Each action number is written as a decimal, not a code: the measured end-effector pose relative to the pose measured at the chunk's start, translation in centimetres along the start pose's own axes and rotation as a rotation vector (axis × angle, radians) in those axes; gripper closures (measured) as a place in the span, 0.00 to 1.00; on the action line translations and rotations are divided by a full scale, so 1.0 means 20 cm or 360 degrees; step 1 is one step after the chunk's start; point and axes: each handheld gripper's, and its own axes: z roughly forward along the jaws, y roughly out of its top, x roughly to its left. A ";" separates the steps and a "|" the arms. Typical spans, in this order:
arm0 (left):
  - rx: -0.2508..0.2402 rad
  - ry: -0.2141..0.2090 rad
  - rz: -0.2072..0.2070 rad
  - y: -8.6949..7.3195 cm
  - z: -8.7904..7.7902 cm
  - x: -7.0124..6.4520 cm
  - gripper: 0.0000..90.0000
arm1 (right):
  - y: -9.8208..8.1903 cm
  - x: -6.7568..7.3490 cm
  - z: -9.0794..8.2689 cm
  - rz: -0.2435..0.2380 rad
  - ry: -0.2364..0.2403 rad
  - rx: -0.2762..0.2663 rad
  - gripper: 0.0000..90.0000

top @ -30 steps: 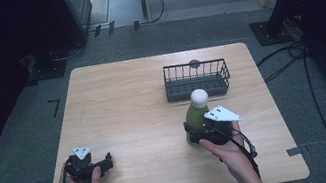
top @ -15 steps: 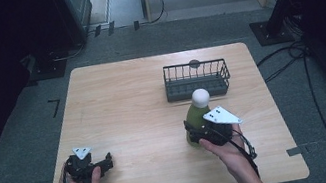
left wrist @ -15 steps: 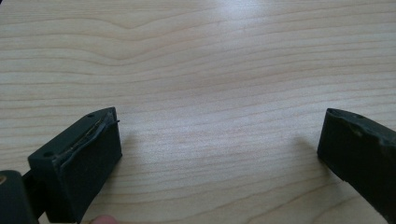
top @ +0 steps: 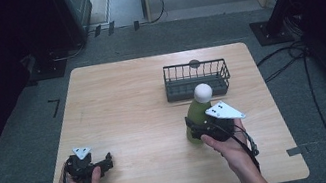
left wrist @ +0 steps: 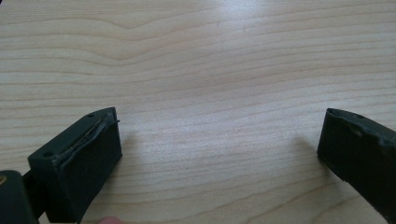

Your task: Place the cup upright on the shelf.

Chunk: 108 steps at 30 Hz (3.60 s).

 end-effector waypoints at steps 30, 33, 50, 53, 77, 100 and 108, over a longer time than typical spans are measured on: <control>0.0001 -0.0001 -0.0003 0.00 0.00 0.00 0.00 | 0.32 -0.15 -0.01 -0.0065 -0.0121 -0.0085 0.23; 0.0000 -0.0001 -0.0004 0.00 0.00 0.00 0.00 | 0.37 -0.17 -0.01 -0.0078 -0.0143 -0.0094 0.23; 0.0001 0.0000 -0.0001 0.00 0.00 0.00 0.00 | 0.62 -0.28 0.02 -0.0031 -0.0247 -0.0199 0.23; 0.0003 -0.0001 -0.0001 0.00 0.00 0.00 0.00 | 0.65 -0.31 0.05 -0.0007 -0.0285 -0.0231 0.23; 0.0001 -0.0001 0.0001 0.00 0.00 0.00 0.00 | 0.67 -0.53 0.37 0.0093 -0.0492 -0.0233 0.23; 0.0002 -0.0001 0.0000 0.00 0.00 0.00 0.00 | 0.52 -0.62 0.52 0.0137 -0.0500 -0.0076 0.23; 0.0002 0.0000 0.0000 0.00 0.00 0.00 0.00 | 0.49 -0.62 0.54 0.0132 -0.0486 -0.0076 0.23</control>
